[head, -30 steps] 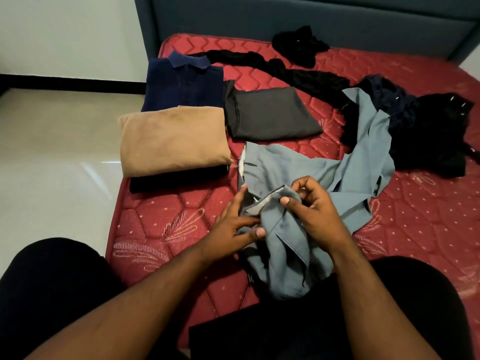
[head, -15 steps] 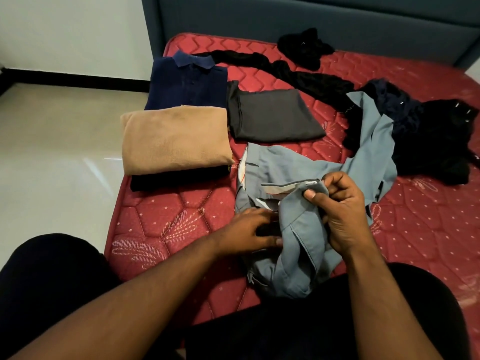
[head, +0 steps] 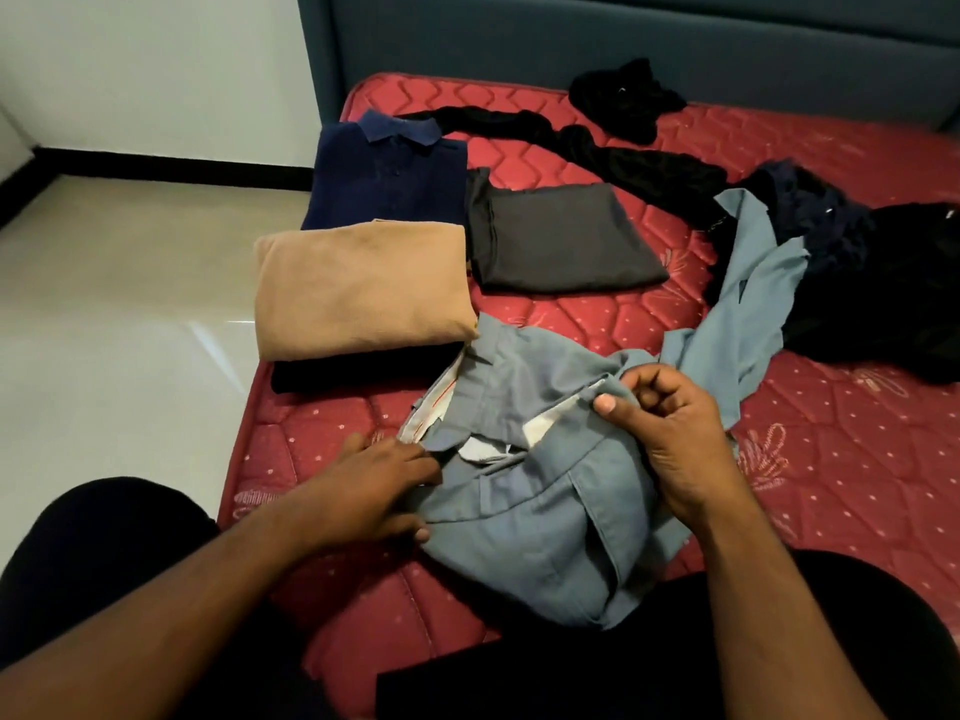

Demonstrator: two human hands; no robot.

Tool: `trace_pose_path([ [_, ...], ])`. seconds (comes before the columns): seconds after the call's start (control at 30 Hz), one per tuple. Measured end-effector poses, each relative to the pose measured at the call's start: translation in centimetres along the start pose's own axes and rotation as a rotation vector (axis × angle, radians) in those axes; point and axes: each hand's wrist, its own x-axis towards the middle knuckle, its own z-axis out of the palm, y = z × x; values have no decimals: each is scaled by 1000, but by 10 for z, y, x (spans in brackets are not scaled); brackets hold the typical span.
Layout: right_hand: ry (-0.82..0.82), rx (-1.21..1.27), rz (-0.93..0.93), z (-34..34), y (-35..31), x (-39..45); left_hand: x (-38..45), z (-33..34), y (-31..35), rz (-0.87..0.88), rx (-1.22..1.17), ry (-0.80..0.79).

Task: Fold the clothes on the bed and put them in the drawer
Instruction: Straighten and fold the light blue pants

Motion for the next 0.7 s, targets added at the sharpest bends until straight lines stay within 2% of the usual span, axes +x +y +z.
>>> trace_pose_path([
  [0.07, -71, 4, 13, 6, 2, 0, -7, 3, -10, 68, -85, 120],
  [0.13, -123, 33, 35, 10, 5, -3, -16, -1, -18, 111, -164, 165],
  [0.17, -149, 47, 63, 11, 7, -5, -23, -4, -23, 88, -225, 136],
  [0.27, -218, -17, 123, 16, 13, -7, -46, -7, -44, -44, -458, -88],
  [0.33, -243, -72, 113, 27, 16, -7, -53, -7, -55, -137, -614, -163],
  [0.4, -225, -69, 126, 43, 20, -7, -49, -10, -53, -202, -697, -79],
  [0.47, -235, -103, 120, 55, 21, -8, -36, -15, -34, -208, -749, 118],
  [0.5, -286, -136, 117, 58, 19, -8, -27, -16, -22, -184, -807, 203],
  [0.57, -491, -141, 170, 59, 13, -12, -13, -17, 1, -108, -965, 254],
  [0.63, -655, -106, 249, 57, 6, -14, -4, -12, 14, -34, -1104, 185],
  [0.7, -622, -95, 245, 57, 3, -11, -1, 0, 17, 18, -1186, 48],
])
